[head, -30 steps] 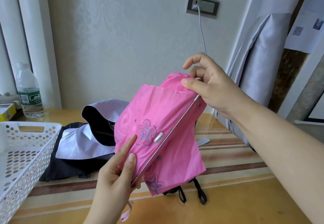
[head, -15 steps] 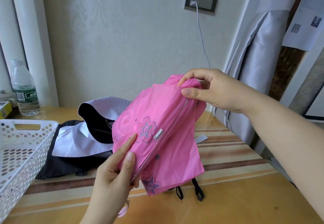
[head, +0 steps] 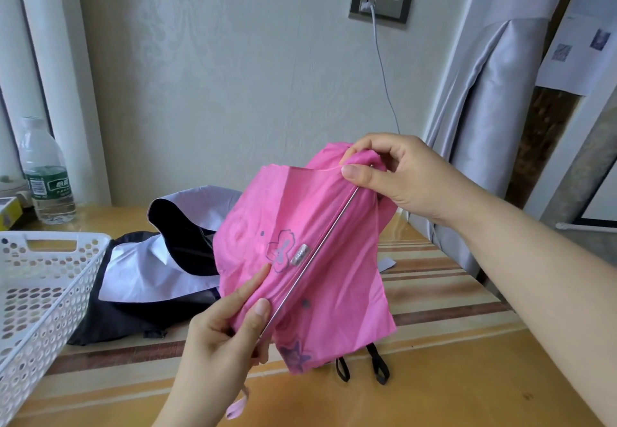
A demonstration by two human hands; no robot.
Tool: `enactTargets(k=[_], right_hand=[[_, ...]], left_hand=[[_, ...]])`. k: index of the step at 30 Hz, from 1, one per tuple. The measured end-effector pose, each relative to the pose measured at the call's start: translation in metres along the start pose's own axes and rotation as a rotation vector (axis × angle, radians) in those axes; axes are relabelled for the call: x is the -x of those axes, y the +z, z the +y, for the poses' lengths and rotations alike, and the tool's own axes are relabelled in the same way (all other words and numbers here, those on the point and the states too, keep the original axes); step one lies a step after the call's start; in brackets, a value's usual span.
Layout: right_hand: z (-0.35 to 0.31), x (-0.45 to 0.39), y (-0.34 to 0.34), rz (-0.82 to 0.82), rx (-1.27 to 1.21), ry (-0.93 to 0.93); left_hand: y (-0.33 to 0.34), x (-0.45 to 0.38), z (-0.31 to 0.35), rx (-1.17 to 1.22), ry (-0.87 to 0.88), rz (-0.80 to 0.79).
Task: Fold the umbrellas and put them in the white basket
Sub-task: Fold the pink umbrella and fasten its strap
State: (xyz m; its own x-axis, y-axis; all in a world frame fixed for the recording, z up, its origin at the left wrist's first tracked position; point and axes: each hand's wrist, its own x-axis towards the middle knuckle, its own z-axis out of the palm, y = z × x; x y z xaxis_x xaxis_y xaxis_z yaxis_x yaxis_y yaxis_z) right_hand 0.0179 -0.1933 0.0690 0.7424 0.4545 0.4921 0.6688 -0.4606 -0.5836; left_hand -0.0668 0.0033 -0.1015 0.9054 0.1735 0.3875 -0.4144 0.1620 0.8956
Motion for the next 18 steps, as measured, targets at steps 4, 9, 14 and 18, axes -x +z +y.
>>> enactTargets(k=[4,9,14,18], right_hand=[[0.002,-0.002,-0.007,-0.02,0.267,0.027],[-0.014,0.001,-0.017,-0.168,0.416,0.108],[-0.019,0.011,-0.012,-0.283,0.243,0.264],[-0.009,0.018,0.003,-0.099,-0.001,0.17]], left_hand=[[0.002,0.001,0.002,0.011,-0.034,0.009],[0.0,0.002,-0.002,-0.062,0.07,0.033],[0.001,0.004,-0.007,-0.176,0.17,0.049],[0.003,0.007,0.0,-0.176,0.171,0.039]])
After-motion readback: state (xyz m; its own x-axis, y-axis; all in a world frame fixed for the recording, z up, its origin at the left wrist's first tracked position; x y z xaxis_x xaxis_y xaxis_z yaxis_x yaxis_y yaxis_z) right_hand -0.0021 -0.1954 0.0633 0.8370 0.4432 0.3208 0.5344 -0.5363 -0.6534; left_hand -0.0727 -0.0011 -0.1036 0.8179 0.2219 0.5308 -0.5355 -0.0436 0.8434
